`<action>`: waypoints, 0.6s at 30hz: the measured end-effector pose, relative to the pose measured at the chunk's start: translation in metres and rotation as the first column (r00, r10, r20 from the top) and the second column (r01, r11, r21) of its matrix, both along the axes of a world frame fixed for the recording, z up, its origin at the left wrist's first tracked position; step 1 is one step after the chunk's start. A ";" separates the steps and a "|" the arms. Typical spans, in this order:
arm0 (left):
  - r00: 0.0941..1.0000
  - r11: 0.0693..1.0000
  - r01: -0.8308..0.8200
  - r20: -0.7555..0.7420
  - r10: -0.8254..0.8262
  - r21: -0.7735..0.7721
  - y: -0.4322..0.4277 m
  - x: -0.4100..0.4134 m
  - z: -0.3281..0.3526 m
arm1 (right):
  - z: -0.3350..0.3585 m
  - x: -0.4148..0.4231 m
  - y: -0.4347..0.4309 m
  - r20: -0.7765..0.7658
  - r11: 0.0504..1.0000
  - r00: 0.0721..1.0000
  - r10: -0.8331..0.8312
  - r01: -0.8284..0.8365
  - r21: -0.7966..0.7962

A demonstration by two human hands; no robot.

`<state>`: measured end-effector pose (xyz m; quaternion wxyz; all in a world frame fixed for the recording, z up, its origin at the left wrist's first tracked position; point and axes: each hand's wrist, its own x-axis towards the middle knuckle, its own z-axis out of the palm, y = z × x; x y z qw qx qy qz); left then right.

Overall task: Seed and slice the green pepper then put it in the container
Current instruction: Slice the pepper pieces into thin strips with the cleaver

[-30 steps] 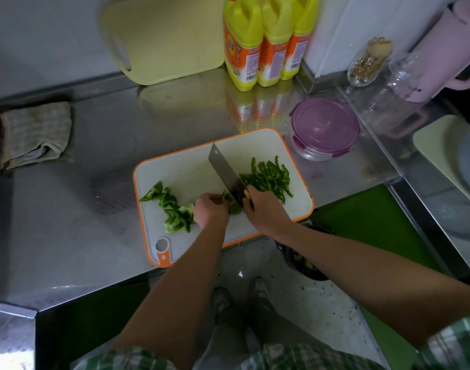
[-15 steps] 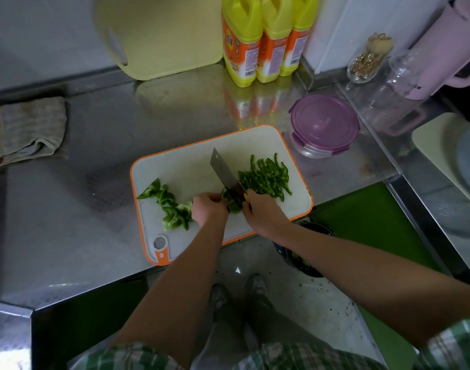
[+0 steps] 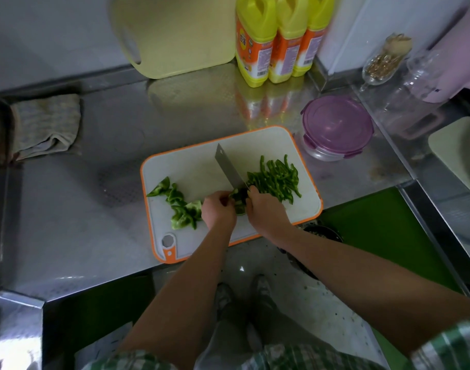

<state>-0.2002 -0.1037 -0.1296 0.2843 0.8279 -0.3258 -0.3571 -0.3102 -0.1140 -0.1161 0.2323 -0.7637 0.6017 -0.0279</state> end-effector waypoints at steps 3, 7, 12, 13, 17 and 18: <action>0.999 0.999 -0.035 -0.005 0.035 -0.033 0.002 -0.002 0.002 | -0.001 -0.005 -0.001 0.073 1.000 0.997 -0.024 0.024 -0.006; 0.984 0.991 -0.134 -0.113 0.136 0.022 0.001 -0.002 -0.001 | 0.002 -0.014 -0.001 0.156 0.997 0.987 -0.040 0.049 -0.057; 0.952 0.975 -0.214 -0.211 0.222 0.060 -0.001 -0.004 -0.005 | 0.014 -0.023 0.000 0.199 0.997 0.980 0.024 -0.009 -0.076; 0.950 0.974 -0.217 -0.214 0.226 0.064 -0.002 -0.005 -0.004 | 0.015 -0.023 0.001 0.191 0.998 0.981 0.032 -0.019 -0.066; 0.954 0.975 -0.210 -0.202 0.222 0.079 -0.005 -0.006 -0.004 | 0.017 -0.021 0.002 0.151 0.999 0.988 0.030 -0.032 0.008; 0.954 0.974 -0.210 -0.201 0.223 0.084 -0.006 -0.006 -0.005 | 0.018 -0.020 0.002 0.141 0.999 0.990 0.025 -0.030 0.027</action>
